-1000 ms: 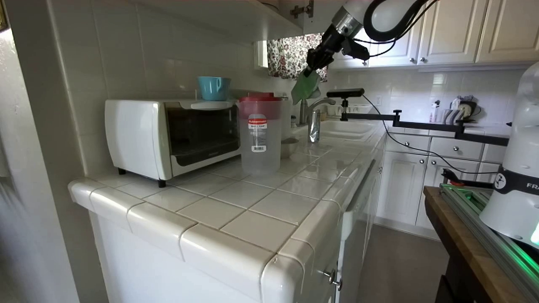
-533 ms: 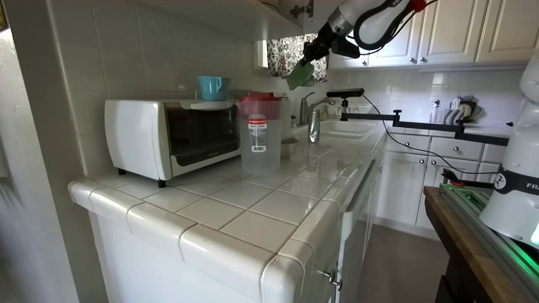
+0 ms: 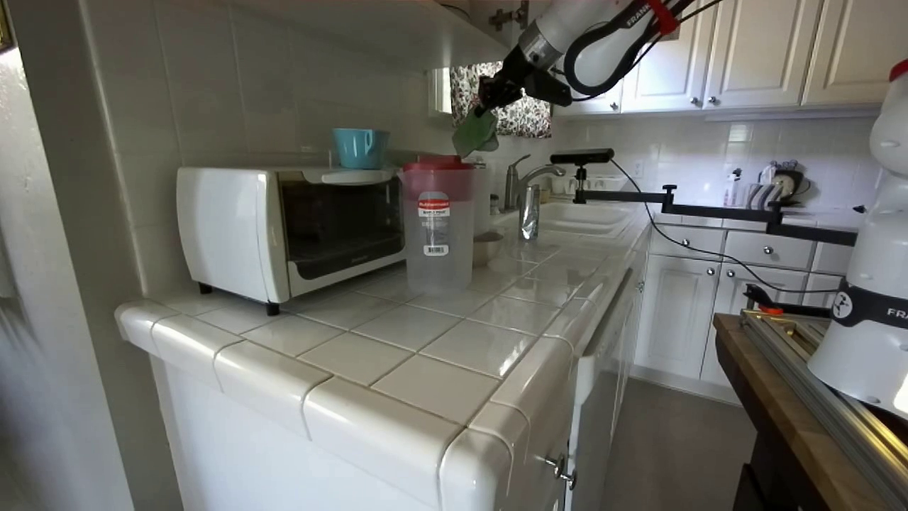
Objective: Use the green cloth to wipe the machine on the right side of the microwave
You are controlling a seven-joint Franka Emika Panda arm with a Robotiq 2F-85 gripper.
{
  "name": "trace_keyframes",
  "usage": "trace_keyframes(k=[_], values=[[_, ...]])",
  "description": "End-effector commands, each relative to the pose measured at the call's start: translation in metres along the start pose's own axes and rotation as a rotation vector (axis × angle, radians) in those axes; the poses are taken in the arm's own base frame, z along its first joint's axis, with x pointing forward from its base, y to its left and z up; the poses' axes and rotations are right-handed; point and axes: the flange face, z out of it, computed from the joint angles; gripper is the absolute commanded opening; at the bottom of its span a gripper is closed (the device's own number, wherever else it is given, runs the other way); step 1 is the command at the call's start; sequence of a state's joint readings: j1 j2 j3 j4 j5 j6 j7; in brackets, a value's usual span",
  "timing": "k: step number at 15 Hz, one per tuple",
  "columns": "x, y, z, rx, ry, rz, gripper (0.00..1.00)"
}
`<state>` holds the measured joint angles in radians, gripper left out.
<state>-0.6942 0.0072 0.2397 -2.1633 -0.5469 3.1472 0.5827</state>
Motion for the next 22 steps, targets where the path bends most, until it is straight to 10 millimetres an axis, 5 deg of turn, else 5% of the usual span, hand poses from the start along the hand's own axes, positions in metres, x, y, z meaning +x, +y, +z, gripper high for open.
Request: trace_keyframes(k=[1,6,11,14,17,22], values=[[0.016,0.000,0.028,0.011,0.018,0.043,0.01],[0.013,-0.005,0.078,-0.005,-0.033,0.109,0.01],[-0.011,-0.044,0.127,0.033,-0.123,0.158,0.01],[-0.005,-0.046,0.138,0.026,-0.125,0.180,0.01],[0.001,-0.028,0.139,-0.009,-0.118,0.221,0.01],[0.000,0.052,0.143,-0.142,-0.112,0.336,0.01]])
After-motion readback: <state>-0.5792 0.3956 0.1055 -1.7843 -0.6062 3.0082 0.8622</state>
